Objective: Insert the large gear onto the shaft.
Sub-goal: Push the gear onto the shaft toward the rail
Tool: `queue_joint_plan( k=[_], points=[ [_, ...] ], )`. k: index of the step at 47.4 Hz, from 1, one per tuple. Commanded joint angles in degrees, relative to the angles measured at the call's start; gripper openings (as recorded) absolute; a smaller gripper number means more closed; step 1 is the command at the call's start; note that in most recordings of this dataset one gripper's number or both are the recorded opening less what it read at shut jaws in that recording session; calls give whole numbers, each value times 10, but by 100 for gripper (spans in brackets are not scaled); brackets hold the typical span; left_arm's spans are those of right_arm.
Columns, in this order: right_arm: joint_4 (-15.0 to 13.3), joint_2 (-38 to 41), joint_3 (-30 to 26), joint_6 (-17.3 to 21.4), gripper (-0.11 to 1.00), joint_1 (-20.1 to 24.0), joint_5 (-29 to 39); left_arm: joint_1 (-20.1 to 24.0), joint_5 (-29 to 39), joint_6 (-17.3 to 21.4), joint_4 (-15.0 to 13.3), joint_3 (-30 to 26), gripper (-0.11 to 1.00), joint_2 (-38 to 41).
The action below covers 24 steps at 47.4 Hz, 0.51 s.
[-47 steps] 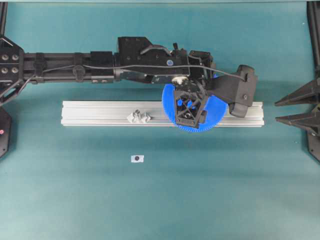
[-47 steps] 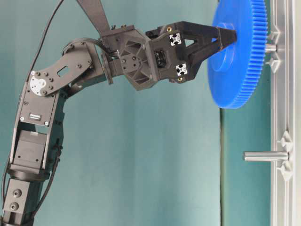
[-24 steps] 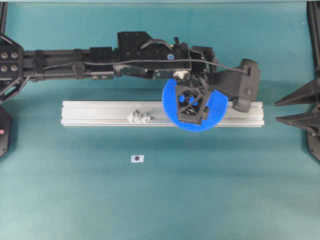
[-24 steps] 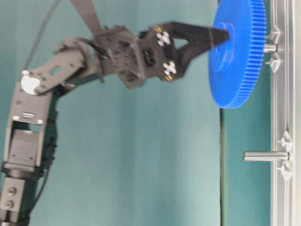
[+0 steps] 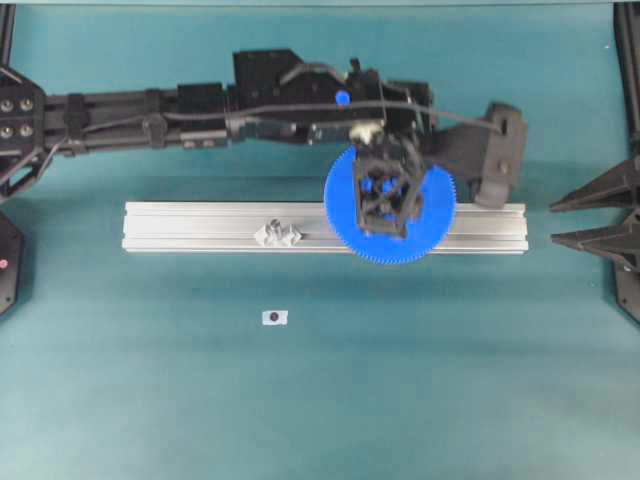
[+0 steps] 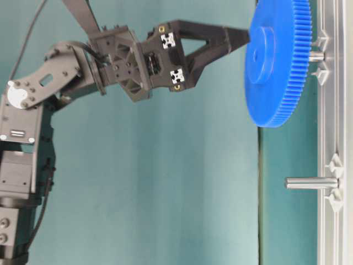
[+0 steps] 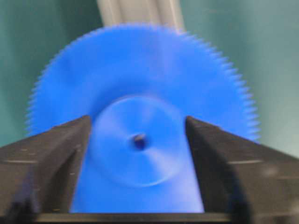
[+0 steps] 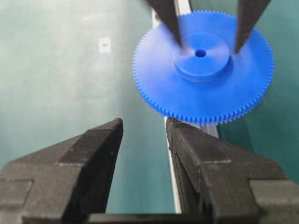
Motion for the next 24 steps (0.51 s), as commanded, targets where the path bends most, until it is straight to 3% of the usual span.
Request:
queue_joint_plan(
  k=[1, 8, 12, 24],
  points=[
    [0, 4, -17, 4, 50, 0, -3, 3, 1, 2, 1, -8, 54, -32],
    [0, 4, -17, 4, 50, 0, -3, -1, 22, 6, 2, -10, 16, -37],
    [-1, 4, -17, 4, 50, -1, -2, -4, 42, 6, 2, -9, 1, -43],
    [-1, 4, -15, 4, 50, 0, -3, -13, 45, 5, 2, -24, -1, -72]
  ],
)
